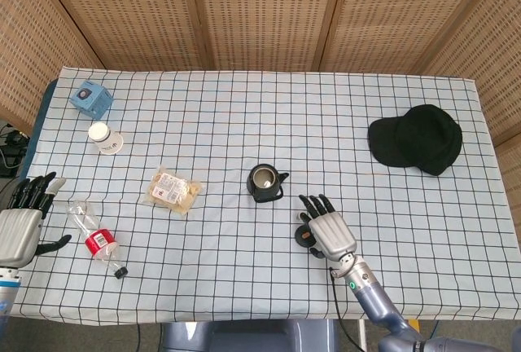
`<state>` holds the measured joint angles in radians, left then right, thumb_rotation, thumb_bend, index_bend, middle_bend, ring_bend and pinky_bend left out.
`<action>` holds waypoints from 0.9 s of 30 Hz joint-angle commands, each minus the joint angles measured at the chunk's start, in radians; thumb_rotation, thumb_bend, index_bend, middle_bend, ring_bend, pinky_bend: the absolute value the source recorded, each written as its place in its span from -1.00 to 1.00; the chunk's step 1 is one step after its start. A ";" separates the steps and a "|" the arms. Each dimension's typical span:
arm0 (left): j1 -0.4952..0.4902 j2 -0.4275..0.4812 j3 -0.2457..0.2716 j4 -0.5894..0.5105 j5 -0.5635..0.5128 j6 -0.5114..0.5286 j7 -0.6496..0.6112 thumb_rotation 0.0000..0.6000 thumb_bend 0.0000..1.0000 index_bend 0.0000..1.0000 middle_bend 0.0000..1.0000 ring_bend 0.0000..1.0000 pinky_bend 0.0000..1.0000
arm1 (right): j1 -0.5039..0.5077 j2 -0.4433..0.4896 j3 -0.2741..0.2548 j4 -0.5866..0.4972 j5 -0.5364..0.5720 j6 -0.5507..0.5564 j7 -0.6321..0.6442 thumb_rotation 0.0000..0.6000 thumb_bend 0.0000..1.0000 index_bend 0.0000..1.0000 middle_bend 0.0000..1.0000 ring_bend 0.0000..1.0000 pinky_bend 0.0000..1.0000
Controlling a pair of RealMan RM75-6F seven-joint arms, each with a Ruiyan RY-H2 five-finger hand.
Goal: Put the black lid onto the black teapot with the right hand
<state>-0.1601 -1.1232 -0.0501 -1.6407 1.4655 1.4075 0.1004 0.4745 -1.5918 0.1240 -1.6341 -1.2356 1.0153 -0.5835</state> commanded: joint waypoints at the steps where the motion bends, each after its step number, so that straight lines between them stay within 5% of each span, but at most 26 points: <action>1: -0.001 0.000 0.000 0.001 -0.002 -0.002 -0.001 1.00 -0.87 -1.00 -1.00 -1.00 -1.00 | 0.009 -0.005 -0.002 0.003 0.022 -0.002 -0.013 1.00 -0.27 -0.40 -1.00 -1.00 -1.00; 19: -0.001 -0.001 0.002 0.001 0.001 0.000 -0.002 1.00 -0.87 -1.00 -1.00 -1.00 -1.00 | 0.035 -0.045 -0.024 0.048 0.065 0.010 -0.005 1.00 -0.26 -0.27 -1.00 -1.00 -1.00; 27: -0.002 -0.002 0.003 0.001 -0.001 -0.003 0.000 1.00 -0.88 -1.00 -1.00 -1.00 -1.00 | 0.045 -0.060 -0.026 0.078 0.085 0.003 0.009 1.00 -0.10 -0.15 -1.00 -1.00 -1.00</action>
<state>-0.1626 -1.1248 -0.0476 -1.6400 1.4646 1.4047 0.1008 0.5192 -1.6509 0.0980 -1.5570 -1.1513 1.0185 -0.5755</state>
